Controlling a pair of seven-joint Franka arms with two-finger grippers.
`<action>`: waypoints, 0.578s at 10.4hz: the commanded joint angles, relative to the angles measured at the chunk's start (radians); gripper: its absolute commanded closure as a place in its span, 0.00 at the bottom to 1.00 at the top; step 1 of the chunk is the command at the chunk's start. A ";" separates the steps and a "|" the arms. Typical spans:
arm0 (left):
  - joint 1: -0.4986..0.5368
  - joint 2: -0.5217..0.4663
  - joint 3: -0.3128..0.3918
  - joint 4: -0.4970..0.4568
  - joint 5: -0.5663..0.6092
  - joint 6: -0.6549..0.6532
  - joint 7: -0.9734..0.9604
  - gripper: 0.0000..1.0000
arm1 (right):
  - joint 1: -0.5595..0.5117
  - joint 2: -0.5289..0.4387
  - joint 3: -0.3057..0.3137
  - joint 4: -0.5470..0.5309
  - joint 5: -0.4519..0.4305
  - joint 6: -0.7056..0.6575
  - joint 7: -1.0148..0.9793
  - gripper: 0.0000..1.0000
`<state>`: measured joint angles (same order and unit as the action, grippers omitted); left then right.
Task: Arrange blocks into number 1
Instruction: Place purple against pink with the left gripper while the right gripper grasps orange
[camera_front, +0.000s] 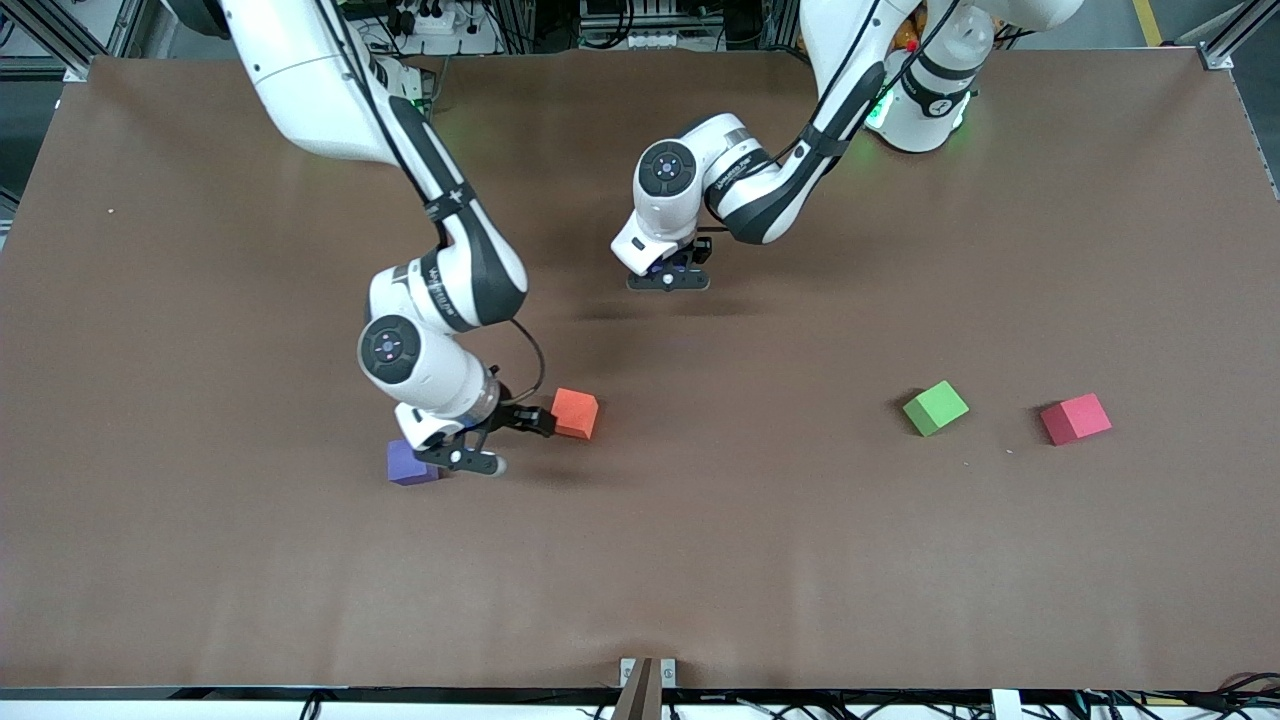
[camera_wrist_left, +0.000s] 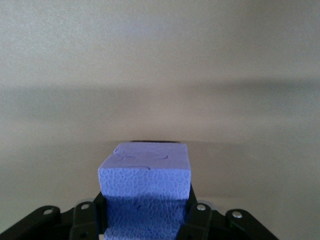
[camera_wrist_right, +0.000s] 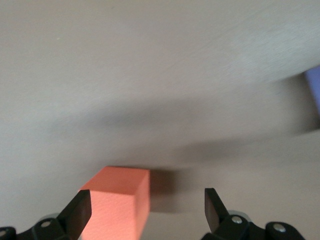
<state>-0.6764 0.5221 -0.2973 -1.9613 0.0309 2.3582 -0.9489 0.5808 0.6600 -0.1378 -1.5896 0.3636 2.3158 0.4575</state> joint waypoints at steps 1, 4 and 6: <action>-0.026 0.010 0.012 0.012 -0.025 0.006 -0.013 1.00 | 0.040 0.047 -0.013 0.034 0.048 0.042 0.010 0.00; -0.025 0.012 0.012 0.010 -0.013 0.004 -0.004 0.05 | 0.062 0.067 -0.013 0.036 0.046 0.053 0.004 0.00; -0.020 -0.011 0.015 0.010 -0.009 -0.002 0.002 0.00 | 0.073 0.081 -0.013 0.040 0.043 0.070 0.000 0.00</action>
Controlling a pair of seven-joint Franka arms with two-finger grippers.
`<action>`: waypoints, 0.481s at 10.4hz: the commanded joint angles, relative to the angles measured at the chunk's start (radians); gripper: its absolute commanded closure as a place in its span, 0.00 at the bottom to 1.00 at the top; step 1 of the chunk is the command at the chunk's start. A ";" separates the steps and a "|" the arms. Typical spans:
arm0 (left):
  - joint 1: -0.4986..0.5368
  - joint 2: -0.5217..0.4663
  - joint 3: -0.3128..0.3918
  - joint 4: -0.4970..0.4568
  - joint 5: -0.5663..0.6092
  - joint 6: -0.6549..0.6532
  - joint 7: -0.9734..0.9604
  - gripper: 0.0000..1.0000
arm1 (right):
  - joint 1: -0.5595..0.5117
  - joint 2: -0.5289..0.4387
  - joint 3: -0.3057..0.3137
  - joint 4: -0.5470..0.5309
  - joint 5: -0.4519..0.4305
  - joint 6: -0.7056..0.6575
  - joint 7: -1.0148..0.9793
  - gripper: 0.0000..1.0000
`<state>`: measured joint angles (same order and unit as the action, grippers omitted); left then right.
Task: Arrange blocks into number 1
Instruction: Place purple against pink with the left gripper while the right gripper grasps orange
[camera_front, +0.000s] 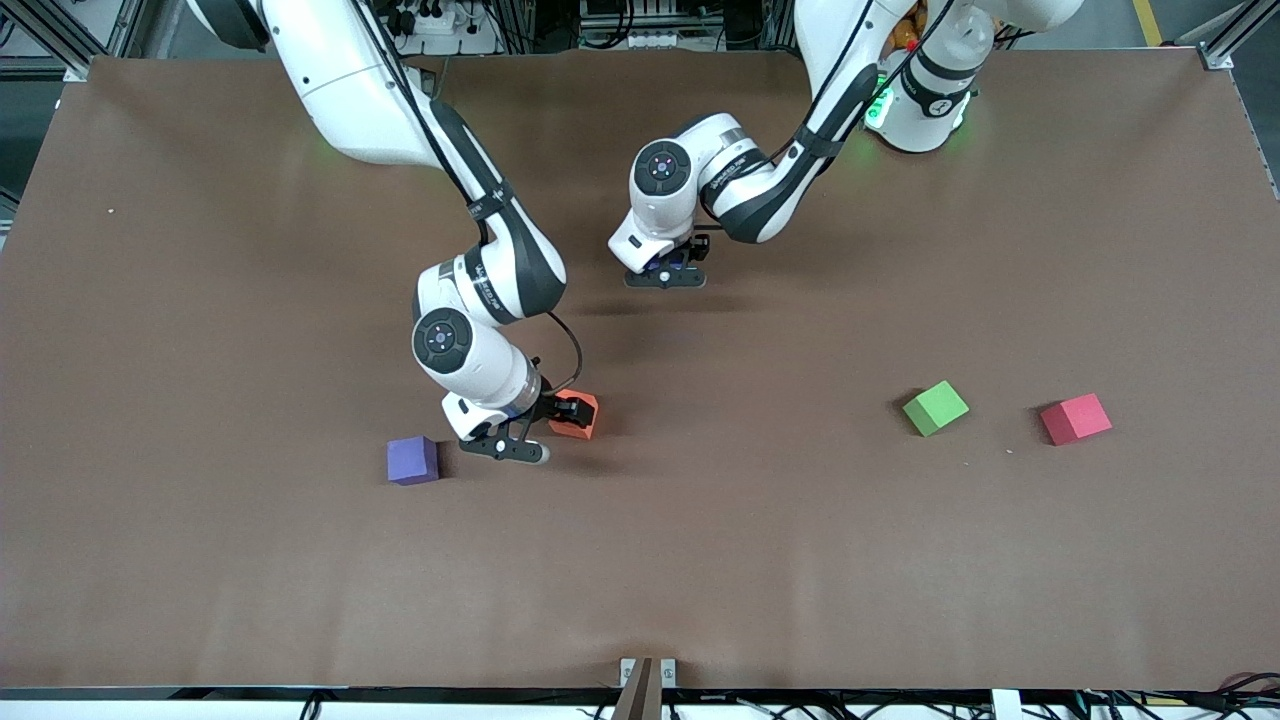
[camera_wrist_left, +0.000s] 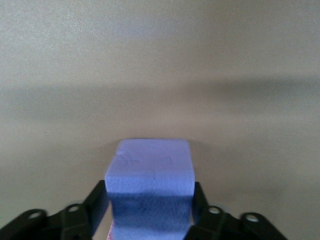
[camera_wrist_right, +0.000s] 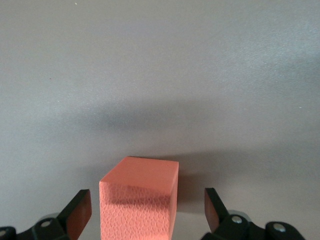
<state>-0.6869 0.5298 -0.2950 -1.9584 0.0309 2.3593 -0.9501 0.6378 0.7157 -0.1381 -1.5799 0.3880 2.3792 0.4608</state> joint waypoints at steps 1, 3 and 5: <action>-0.007 -0.040 0.014 0.009 -0.008 -0.006 0.005 0.00 | 0.022 0.028 -0.012 0.031 0.017 0.006 -0.004 0.00; 0.026 -0.118 0.022 0.009 0.021 -0.049 0.065 0.00 | 0.042 0.042 -0.026 0.047 0.011 0.005 -0.008 0.00; 0.130 -0.201 0.019 0.007 0.029 -0.106 0.187 0.00 | 0.066 0.068 -0.050 0.054 0.008 0.006 -0.028 0.00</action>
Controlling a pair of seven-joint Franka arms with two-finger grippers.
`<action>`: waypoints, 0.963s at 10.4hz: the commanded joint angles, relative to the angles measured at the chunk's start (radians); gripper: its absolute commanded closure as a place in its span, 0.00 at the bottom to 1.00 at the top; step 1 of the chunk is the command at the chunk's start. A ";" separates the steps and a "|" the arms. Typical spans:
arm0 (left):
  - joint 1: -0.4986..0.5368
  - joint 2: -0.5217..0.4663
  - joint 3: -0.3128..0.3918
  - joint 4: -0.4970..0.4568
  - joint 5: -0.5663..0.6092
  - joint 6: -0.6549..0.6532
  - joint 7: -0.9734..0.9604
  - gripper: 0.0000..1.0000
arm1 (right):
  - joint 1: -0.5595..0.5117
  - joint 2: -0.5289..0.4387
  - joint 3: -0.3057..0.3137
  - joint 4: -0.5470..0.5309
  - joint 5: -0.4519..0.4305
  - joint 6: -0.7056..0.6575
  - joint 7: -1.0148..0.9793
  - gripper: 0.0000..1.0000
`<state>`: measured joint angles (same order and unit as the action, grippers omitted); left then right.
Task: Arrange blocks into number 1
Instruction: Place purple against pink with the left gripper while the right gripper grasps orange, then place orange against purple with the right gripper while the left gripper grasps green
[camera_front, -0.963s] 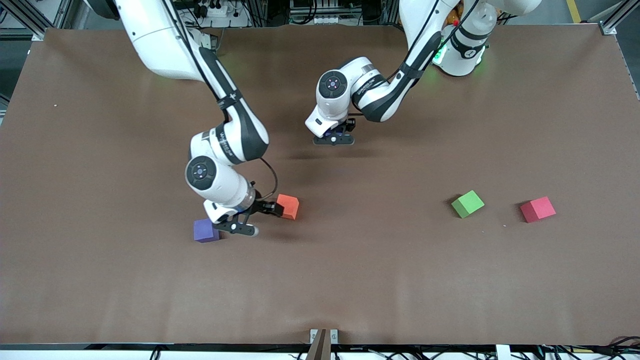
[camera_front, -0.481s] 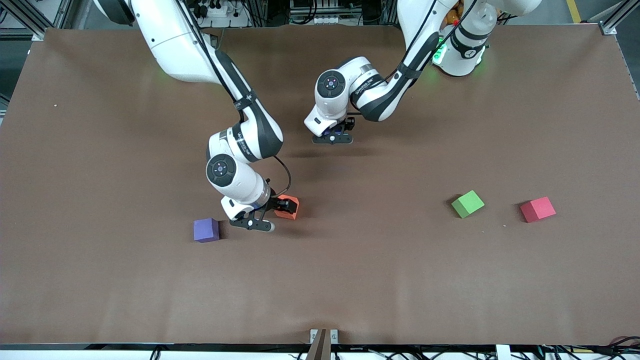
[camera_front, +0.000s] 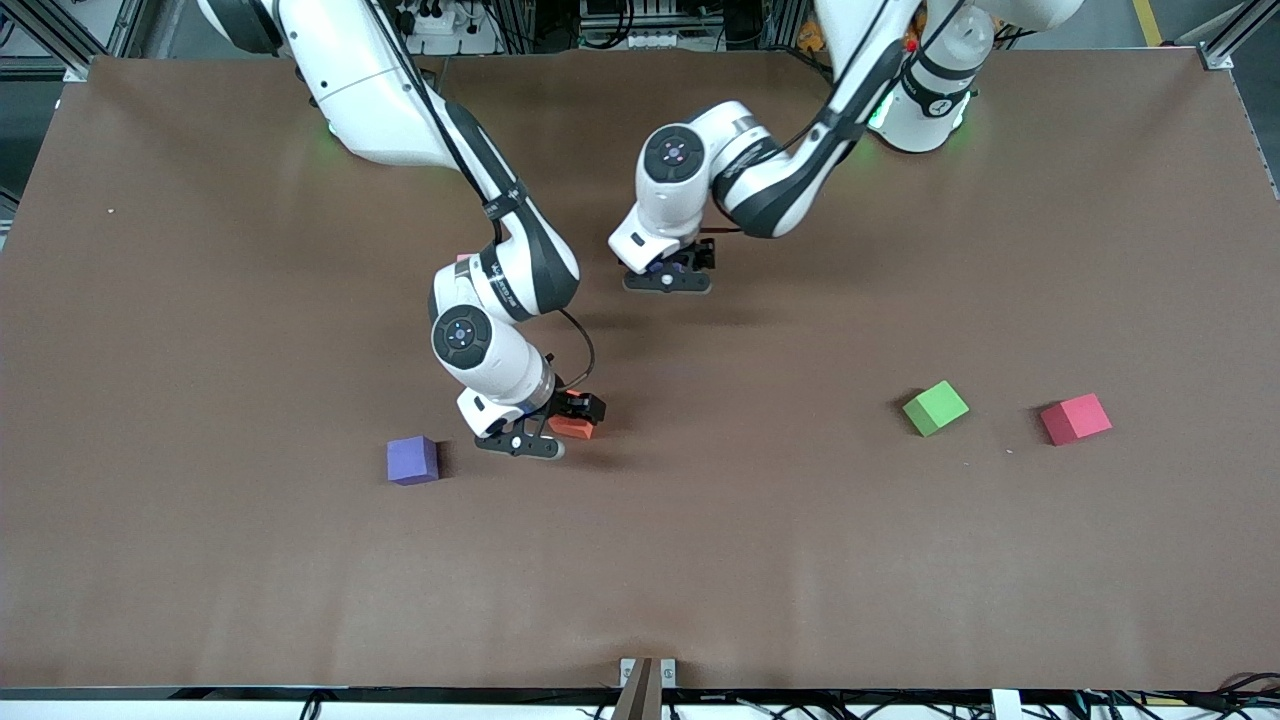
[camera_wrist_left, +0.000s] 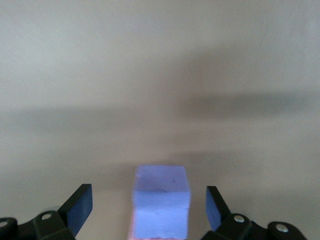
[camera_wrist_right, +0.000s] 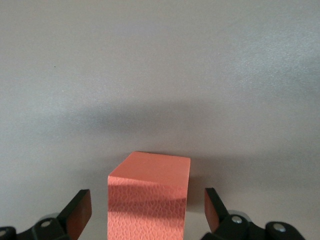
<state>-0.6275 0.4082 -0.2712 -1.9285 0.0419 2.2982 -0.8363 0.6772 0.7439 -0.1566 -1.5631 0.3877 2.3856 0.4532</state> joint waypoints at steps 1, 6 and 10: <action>0.131 -0.104 -0.006 -0.024 0.018 -0.057 0.121 0.00 | 0.031 0.043 -0.041 0.037 0.008 -0.002 -0.062 0.00; 0.325 -0.150 0.117 -0.017 0.018 -0.152 0.305 0.00 | 0.047 0.041 -0.055 0.037 0.013 -0.014 -0.082 0.38; 0.331 -0.115 0.318 0.005 0.010 -0.152 0.302 0.00 | 0.071 0.032 -0.057 0.037 0.014 -0.017 0.002 0.43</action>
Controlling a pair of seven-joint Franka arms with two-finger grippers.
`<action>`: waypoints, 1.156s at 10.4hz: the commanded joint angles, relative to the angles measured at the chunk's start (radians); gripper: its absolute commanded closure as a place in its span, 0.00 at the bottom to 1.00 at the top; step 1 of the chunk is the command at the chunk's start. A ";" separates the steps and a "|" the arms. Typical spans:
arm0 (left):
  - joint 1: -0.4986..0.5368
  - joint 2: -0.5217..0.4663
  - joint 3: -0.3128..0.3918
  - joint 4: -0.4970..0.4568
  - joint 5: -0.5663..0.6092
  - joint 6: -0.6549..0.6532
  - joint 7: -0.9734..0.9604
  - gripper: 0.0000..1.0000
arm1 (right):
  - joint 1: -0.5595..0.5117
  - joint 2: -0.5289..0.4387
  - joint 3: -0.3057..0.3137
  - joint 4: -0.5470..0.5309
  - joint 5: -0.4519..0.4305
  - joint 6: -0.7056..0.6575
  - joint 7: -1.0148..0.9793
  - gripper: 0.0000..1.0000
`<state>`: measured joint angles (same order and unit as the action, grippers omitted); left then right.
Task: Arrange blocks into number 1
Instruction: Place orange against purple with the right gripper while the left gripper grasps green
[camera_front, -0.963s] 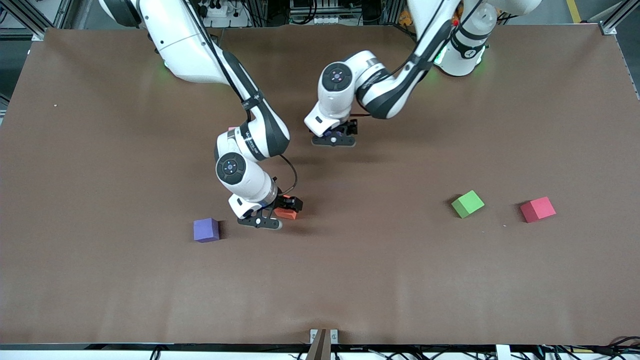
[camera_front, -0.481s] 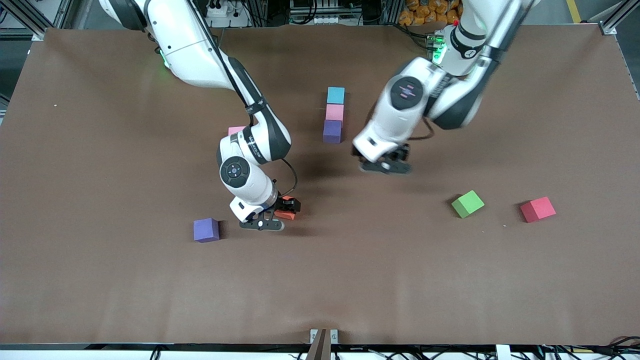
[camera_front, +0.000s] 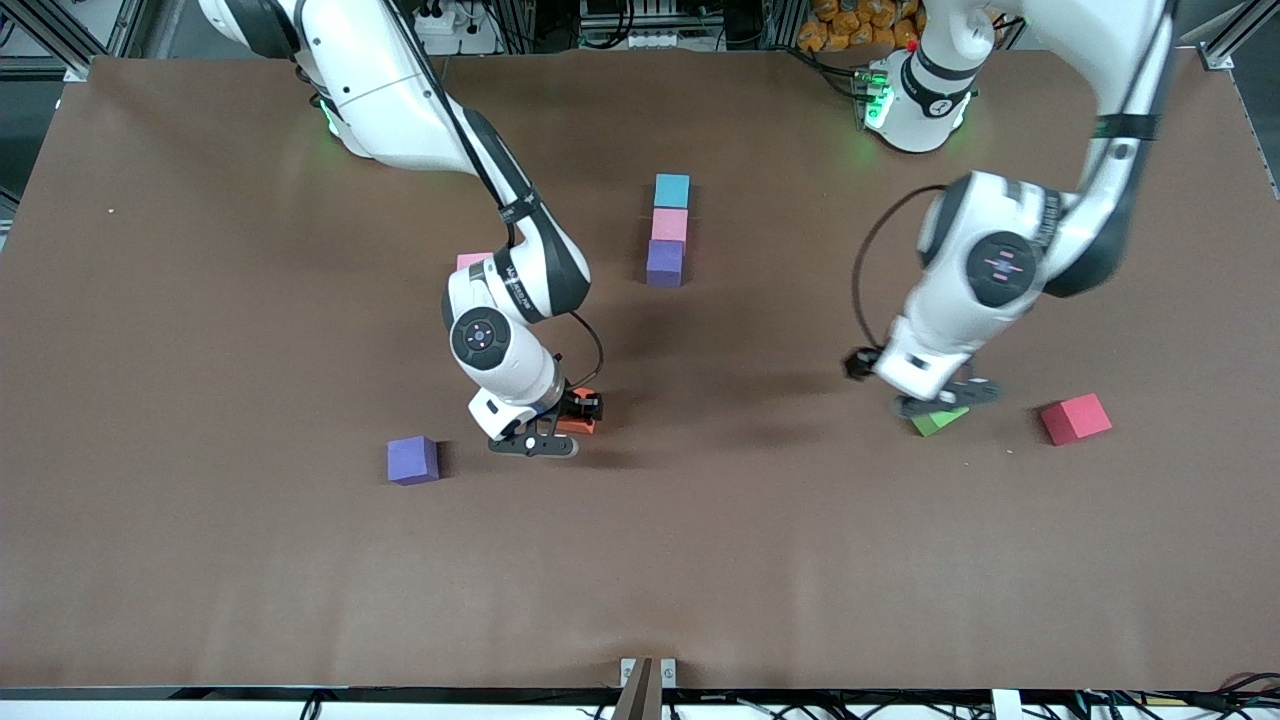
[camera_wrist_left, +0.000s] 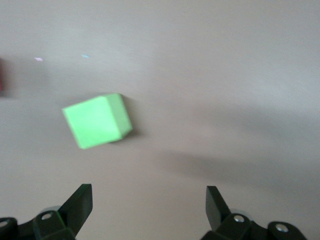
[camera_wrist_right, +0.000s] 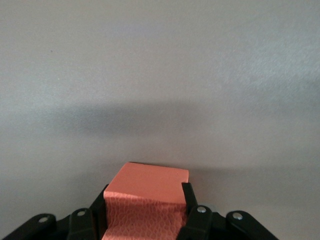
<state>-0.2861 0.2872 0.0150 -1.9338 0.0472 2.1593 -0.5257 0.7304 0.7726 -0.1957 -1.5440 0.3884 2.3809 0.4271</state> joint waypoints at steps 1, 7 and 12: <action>-0.011 0.030 0.080 0.031 -0.001 -0.012 -0.002 0.00 | 0.026 -0.012 -0.018 0.016 0.015 -0.028 0.035 0.42; -0.031 0.177 0.109 0.064 -0.095 0.114 -0.076 0.00 | 0.225 -0.102 -0.025 -0.048 0.007 -0.063 0.079 0.41; -0.033 0.191 0.134 0.050 -0.084 0.122 -0.059 0.00 | 0.340 -0.105 -0.048 -0.116 0.003 -0.039 0.140 0.41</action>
<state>-0.3020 0.4809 0.1307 -1.8885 -0.0245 2.2858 -0.5913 1.0400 0.6905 -0.2296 -1.5983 0.3884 2.3170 0.5600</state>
